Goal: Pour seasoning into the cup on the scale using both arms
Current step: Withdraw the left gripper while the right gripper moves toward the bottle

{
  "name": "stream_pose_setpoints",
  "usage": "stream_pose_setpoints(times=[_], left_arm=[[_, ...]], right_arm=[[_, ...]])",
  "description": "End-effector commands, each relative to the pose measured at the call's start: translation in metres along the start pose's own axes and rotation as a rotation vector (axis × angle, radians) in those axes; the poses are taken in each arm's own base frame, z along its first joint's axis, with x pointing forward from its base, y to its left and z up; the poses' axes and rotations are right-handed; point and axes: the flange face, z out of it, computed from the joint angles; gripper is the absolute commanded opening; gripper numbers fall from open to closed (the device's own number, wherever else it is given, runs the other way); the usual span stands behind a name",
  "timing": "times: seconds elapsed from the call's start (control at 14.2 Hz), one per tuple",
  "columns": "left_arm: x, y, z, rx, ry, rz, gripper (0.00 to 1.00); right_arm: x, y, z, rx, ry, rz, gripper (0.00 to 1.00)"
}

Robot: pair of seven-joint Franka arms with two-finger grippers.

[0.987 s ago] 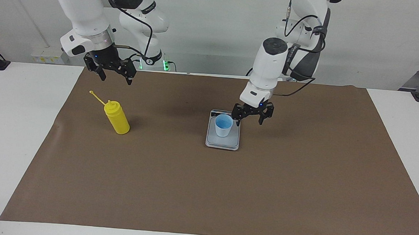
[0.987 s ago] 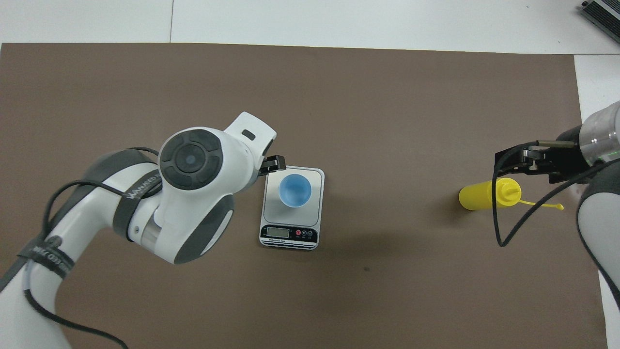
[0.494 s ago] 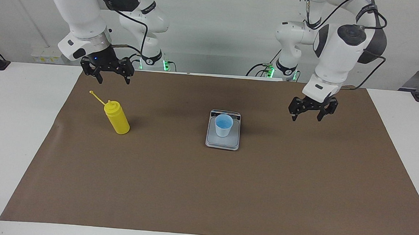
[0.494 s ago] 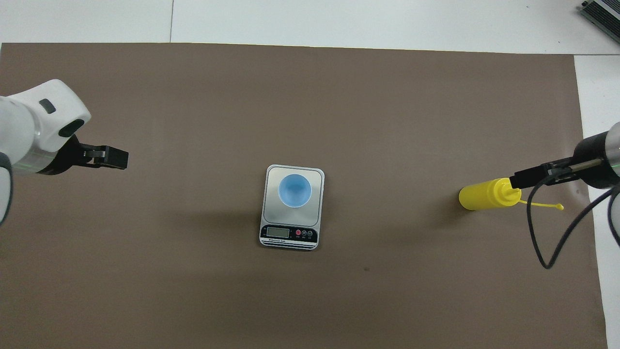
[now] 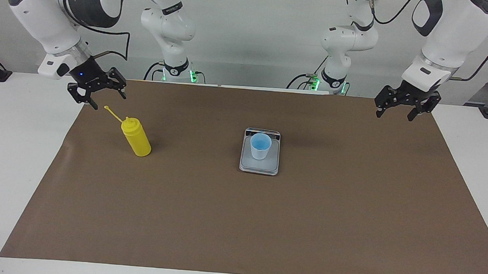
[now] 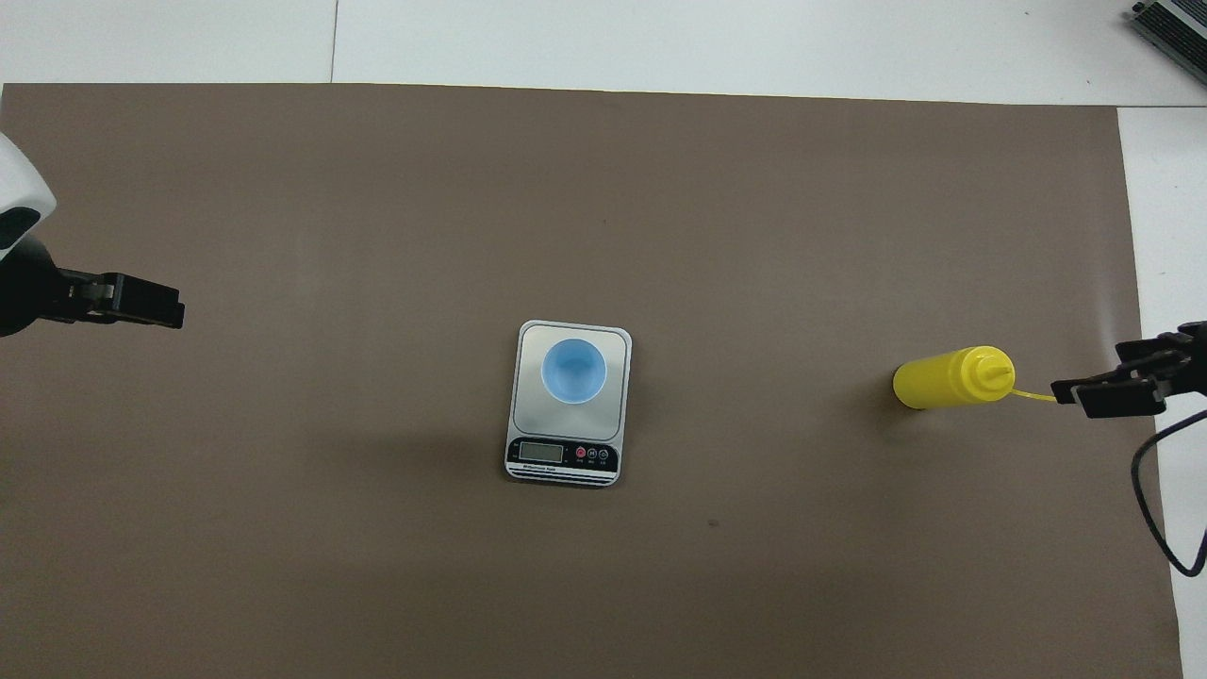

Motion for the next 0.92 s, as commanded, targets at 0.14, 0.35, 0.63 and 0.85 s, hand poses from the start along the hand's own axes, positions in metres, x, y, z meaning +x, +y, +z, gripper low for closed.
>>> stream_pose_setpoints(times=[0.14,0.35,0.63,0.85], left_arm=[[-0.008,0.002,-0.007,-0.016,-0.026,0.017,1.00],[-0.011,0.000,-0.015,0.018,-0.035,0.022,1.00],[-0.014,0.000,-0.019,0.029,-0.019,0.039,1.00],[-0.016,-0.008,-0.017,0.028,-0.027,0.022,1.00]], right_arm=[[-0.054,0.039,0.044,0.073,0.133,-0.132,1.00],[-0.081,0.075,0.082,0.150,0.210,-0.246,1.00],[-0.098,0.081,0.131,0.183,0.329,-0.343,1.00],[-0.096,0.080,0.161,0.195,0.395,-0.426,1.00]])
